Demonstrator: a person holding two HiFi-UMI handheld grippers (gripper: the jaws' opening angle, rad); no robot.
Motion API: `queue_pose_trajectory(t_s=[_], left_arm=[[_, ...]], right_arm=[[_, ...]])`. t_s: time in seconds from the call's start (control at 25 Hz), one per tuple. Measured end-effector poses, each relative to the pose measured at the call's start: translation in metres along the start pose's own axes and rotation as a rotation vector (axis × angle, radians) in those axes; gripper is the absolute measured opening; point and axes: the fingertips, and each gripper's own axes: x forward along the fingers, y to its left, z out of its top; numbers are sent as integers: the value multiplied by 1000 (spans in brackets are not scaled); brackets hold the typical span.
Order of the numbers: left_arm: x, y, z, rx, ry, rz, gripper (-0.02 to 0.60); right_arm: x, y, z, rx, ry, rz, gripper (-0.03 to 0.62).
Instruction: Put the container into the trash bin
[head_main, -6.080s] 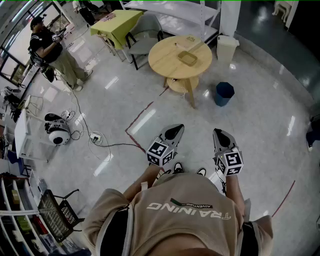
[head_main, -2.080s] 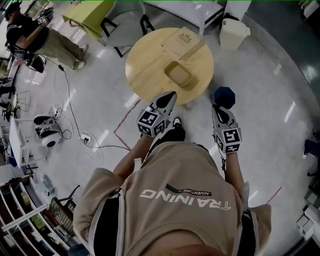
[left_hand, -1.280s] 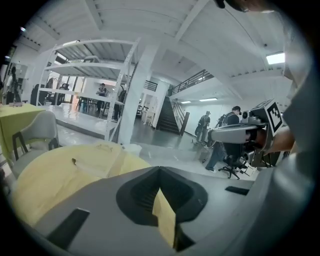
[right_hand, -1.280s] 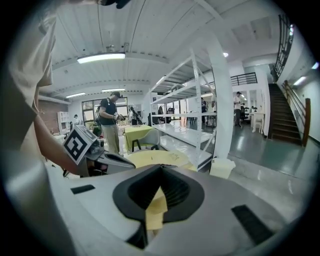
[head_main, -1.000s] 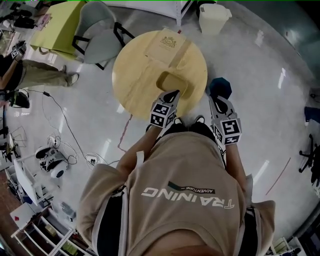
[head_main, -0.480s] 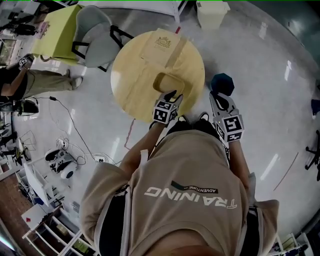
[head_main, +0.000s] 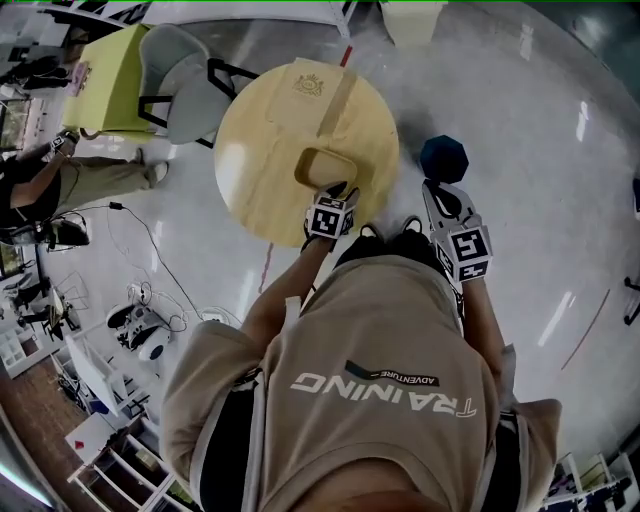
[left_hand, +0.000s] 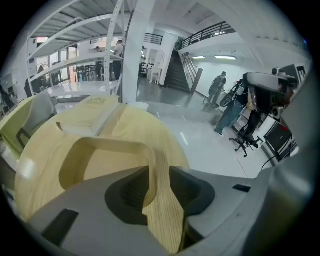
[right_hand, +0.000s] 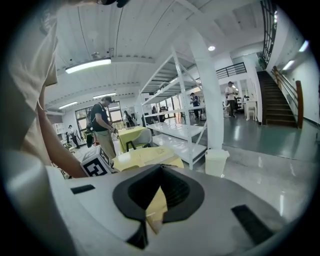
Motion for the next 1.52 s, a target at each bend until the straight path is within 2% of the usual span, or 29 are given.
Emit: queue_pose_trajectory(t_s=[0.2,0.4,0.44,0.64,0.8,1.08,1.24,1.36,1.52], left_arm=[[13,-1,-10,-17,62,16,143],[27,2,-14,-19,130,68,82],[28,3,-13,-18,133,78,53],[33,3,-15,10,142,77,40],[19,-1,-3,17,69,72,28],[-40,-11,34,-80,-130,9,21],[-70,-8,46,-140,-212,-30,21],[-87,-3,48,-126,-246,-36,21],[-106,-1,48,-57,-267,-50,21]], right_arm=[[-1,-5,-3,-10,10,25,3],[-4,-11,-3,-11,11,34,3],[-5,-13,-5,-12,14,35,3],[-15,-18,-13,-9,22,25,3],[-21,-14,-16,-10,24,14,3],[-22,9,-11,-23,7,16,3],[-20,29,-5,-35,9,22,3],[-19,44,2,-52,2,22,3],[-16,62,6,-62,8,12,3]])
